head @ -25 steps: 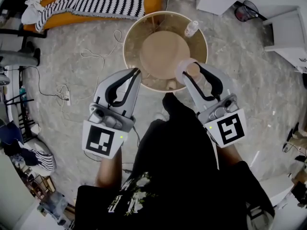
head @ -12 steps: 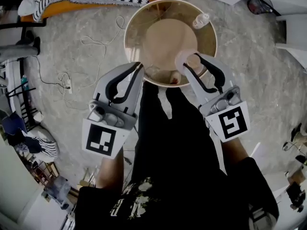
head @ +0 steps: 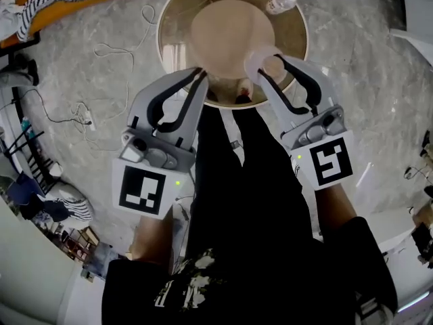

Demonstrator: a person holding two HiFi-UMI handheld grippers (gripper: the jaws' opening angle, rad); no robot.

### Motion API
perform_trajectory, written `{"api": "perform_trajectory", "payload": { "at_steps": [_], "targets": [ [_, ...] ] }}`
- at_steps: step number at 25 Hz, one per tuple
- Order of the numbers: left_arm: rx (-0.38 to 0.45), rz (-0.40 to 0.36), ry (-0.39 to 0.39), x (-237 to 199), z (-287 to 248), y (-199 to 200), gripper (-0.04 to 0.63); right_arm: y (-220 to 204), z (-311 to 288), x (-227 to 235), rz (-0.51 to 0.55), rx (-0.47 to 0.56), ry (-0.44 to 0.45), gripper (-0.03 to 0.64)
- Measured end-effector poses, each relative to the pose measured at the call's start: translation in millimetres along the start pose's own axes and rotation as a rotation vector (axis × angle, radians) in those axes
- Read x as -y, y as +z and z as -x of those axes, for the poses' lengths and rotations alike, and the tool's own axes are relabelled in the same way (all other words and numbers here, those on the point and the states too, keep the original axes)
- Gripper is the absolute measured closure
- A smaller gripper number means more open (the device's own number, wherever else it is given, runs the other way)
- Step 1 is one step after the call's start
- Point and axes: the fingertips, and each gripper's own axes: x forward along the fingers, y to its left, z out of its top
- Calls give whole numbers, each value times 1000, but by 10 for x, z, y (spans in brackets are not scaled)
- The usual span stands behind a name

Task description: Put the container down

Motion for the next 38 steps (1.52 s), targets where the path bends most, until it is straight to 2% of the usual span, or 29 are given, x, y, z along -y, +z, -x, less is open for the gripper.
{"api": "perform_trajectory", "payload": {
  "at_steps": [3, 8, 15, 18, 24, 28, 31, 38],
  "targets": [
    [-21, 32, -36, -64, -170, -266, 572, -194, -158, 40, -15, -8, -21, 495],
    [-33, 38, -95, 52, -469, -659, 572, -678, -308, 73, -43, -29, -32, 495],
    [-68, 67, -158, 47, -746, -1103, 572, -1086, -607, 108, -82, -22, -58, 495],
    [-88, 79, -171, -56, -813, -1263, 572, -1240, -776, 145, -89, -32, -68, 495],
    [-105, 54, -190, -242, -1125, -1490, 572, -1500, -994, 317, -133, -44, -98, 495],
    [-117, 43, -204, -331, -1253, -1653, 572, -1624, -1088, 340, -124, -37, -108, 495],
    [-124, 36, -211, -420, -1412, -1880, 572, -1853, -1256, 388, -131, -51, -107, 495],
    [-150, 74, -221, -480, -1645, -2413, 572, -2293, -1583, 512, -106, -89, -86, 495]
  ]
}}
